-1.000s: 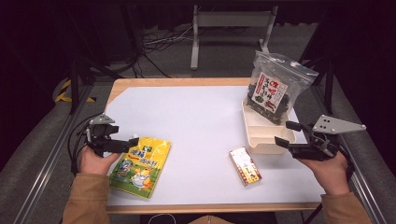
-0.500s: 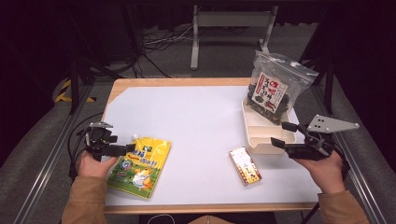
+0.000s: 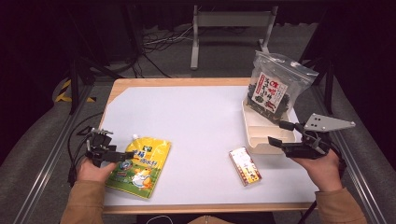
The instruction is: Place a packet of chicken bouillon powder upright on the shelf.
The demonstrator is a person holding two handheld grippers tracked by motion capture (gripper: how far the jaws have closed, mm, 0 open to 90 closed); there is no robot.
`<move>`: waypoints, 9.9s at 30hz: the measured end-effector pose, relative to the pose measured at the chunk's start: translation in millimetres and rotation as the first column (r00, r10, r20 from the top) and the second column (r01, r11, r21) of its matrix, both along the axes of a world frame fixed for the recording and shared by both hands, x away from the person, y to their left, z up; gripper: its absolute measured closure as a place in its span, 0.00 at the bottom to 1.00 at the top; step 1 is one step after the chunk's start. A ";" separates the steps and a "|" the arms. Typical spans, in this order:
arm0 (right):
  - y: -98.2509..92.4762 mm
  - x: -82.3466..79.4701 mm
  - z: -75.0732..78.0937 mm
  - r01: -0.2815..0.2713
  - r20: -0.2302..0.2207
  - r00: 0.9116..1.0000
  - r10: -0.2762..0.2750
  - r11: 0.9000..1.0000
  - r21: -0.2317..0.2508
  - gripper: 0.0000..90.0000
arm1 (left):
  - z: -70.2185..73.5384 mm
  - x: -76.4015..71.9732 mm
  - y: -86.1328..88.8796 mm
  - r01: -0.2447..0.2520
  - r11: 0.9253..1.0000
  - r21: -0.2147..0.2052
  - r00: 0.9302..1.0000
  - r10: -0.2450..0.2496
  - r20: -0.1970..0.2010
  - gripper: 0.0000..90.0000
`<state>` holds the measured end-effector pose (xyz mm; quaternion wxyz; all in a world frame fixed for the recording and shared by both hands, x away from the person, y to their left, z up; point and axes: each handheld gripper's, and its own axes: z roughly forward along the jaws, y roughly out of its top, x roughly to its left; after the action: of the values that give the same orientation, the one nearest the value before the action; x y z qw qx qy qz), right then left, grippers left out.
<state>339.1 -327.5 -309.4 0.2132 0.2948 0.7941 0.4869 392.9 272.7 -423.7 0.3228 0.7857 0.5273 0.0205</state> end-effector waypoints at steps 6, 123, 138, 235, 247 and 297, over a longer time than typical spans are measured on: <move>6.4 3.9 -1.1 -0.019 -0.006 1.000 0.019 1.000 -0.005 0.32 | -5.1 -2.2 1.8 0.007 1.000 0.011 0.999 -0.006 -0.036 0.11; 63.4 -4.6 -0.5 -0.167 -0.031 0.986 0.166 0.985 -0.039 0.45 | 83.6 -56.7 -99.2 0.280 0.953 -0.119 0.853 -0.190 0.486 0.96; 106.4 7.1 -21.4 -0.243 -0.114 0.964 0.242 0.970 0.004 0.45 | 88.3 -64.4 -116.3 0.290 0.943 -0.161 0.825 -0.161 0.541 0.96; 49.3 3.4 76.4 -0.162 0.043 0.984 0.171 0.975 -0.155 0.96 | 81.1 -68.0 -114.5 0.377 0.902 -0.209 0.801 -0.205 0.562 0.50; 23.2 10.4 90.4 -0.118 0.049 0.990 0.130 0.974 -0.192 0.96 | 78.1 -64.1 -111.4 0.355 0.912 -0.206 0.815 -0.195 0.546 0.48; -25.5 59.1 69.7 -0.026 -0.117 0.993 -0.013 0.945 -0.327 0.95 | 72.7 -58.0 -114.8 0.356 0.919 -0.171 0.833 -0.229 0.504 0.38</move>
<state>398.2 -353.1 -239.7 0.2103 0.2810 0.8761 0.3306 334.9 157.9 -351.0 0.5403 0.7796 0.3028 0.0933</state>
